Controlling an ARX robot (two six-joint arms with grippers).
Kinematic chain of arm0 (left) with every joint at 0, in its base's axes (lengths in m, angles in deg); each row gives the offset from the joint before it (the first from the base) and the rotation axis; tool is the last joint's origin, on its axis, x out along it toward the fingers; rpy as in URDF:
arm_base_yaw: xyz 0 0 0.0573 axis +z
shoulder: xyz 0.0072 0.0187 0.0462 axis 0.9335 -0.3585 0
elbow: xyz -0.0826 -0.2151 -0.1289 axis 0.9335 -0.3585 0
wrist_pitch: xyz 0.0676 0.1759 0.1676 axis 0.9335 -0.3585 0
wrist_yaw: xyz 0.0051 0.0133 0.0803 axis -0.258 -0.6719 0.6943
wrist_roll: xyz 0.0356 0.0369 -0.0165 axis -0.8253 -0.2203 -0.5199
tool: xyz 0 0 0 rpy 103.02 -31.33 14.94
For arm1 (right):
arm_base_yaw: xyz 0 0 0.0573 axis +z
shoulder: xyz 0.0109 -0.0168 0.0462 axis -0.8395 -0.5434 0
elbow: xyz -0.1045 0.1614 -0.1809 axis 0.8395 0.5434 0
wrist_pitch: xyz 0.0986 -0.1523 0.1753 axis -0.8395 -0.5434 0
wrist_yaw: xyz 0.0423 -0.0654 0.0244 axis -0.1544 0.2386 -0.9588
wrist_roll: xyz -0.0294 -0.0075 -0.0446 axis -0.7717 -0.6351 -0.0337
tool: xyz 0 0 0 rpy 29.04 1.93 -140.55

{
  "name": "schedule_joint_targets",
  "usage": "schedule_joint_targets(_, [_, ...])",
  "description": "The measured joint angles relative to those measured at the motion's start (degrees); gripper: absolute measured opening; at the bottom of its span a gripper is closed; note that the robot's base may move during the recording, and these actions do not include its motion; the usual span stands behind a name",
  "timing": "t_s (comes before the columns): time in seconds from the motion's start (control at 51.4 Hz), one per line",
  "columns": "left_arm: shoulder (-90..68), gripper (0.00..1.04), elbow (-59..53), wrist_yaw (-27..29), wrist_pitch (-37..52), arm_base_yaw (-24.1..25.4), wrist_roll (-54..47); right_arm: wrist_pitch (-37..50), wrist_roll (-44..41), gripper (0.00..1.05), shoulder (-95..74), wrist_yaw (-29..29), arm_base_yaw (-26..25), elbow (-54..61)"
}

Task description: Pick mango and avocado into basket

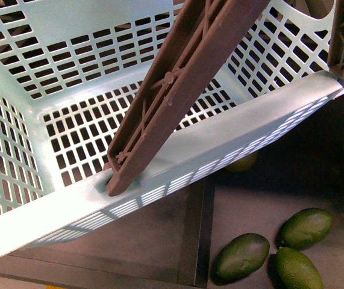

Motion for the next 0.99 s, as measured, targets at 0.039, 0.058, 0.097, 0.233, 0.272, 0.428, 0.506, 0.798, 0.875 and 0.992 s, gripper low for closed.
schedule_joint_targets(0.039, [0.0,0.28,0.0,0.0,0.0,0.0,0.0,1.1,1.2,0.57,0.9,-1.3,-0.2,1.0])
schedule_joint_targets(0.058, [0.0,0.28,0.0,0.0,0.0,0.0,0.0,1.5,1.4,0.57,1.2,-1.8,-0.3,1.3])
schedule_joint_targets(0.097, [0.0,0.28,0.0,0.0,0.0,0.0,0.0,2.8,3.1,0.57,2.4,-3.2,-0.5,2.4])
schedule_joint_targets(0.233, [0.0,0.28,0.0,0.1,0.0,0.0,0.0,10.3,10.4,0.57,9.7,-9.4,-0.8,8.3])
schedule_joint_targets(0.272, [0.0,0.28,0.0,0.1,0.0,0.0,0.0,13.1,12.2,0.57,13.1,-10.8,-0.7,11.0])
schedule_joint_targets(0.428, [0.0,0.28,0.0,0.2,0.0,0.0,0.0,26.4,23.0,0.57,27.9,-17.2,1.0,24.4])
schedule_joint_targets(0.506, [0.0,0.28,0.0,0.2,0.0,0.0,0.0,32.7,28.3,0.57,33.6,-17.7,2.2,29.7])
schedule_joint_targets(0.798, [0.0,0.28,0.0,0.0,0.0,0.0,0.0,44.0,50.2,0.57,59.8,-16.2,8.2,42.1])
schedule_joint_targets(0.875, [0.0,0.28,0.0,0.1,0.0,0.0,0.0,43.6,54.7,0.57,67.5,-14.1,12.1,43.3])
schedule_joint_targets(0.992, [0.0,0.28,0.0,0.1,0.0,0.0,0.0,43.1,58.4,0.57,72.7,-11.5,17.7,43.4])
